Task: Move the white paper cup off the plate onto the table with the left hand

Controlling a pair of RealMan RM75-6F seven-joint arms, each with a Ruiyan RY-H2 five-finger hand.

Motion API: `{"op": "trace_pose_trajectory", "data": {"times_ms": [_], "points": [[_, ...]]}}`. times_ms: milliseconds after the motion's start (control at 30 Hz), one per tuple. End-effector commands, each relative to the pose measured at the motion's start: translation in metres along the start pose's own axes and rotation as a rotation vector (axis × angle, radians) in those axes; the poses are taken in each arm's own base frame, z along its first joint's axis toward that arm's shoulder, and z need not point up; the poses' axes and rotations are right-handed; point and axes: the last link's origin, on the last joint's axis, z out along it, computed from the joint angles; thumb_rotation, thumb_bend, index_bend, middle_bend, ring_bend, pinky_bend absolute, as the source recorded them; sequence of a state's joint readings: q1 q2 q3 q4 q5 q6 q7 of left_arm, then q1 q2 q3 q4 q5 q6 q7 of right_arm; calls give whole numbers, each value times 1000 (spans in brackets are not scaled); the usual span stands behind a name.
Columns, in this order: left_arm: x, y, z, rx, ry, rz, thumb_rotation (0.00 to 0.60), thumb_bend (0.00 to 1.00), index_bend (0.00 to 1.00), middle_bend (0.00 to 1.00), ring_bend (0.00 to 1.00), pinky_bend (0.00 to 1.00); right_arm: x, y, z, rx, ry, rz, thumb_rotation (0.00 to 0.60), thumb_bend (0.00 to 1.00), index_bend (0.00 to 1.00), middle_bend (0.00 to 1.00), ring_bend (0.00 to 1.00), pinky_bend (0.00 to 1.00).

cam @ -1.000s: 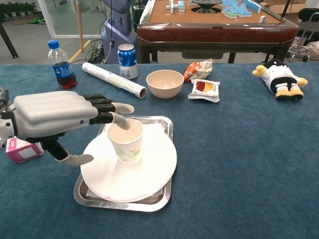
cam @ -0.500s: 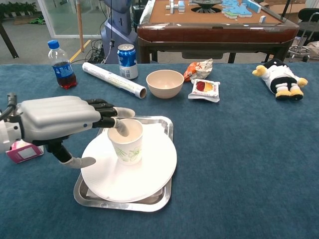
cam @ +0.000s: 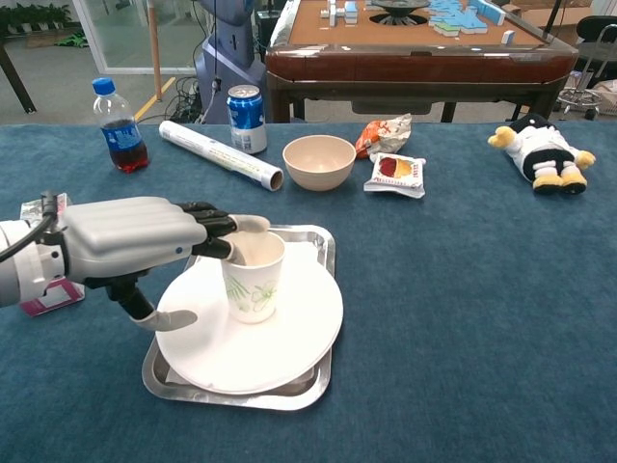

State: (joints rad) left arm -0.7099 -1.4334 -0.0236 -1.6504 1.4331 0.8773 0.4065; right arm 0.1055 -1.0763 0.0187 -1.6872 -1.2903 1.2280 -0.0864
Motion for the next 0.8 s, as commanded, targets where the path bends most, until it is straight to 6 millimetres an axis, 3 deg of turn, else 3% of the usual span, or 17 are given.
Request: {"op": "trace_pose_trajectory", "data": {"times_ms": [33, 367, 800], "points": [[-1, 0, 1, -1, 8, -1, 600, 319, 342, 0, 0, 0, 0, 0, 1, 0, -3, 0, 600, 214, 0, 0, 0, 0], [1, 0, -2, -28, 46, -9, 600, 319, 498, 0, 0, 0, -1, -1, 1, 2, -2, -4, 600, 214, 0, 0, 0, 0], [1, -4, -5, -23, 73, -22, 600, 319, 587, 0, 0, 0, -1, -2, 1, 3, -1, -3, 600, 214, 0, 0, 0, 0]]}}
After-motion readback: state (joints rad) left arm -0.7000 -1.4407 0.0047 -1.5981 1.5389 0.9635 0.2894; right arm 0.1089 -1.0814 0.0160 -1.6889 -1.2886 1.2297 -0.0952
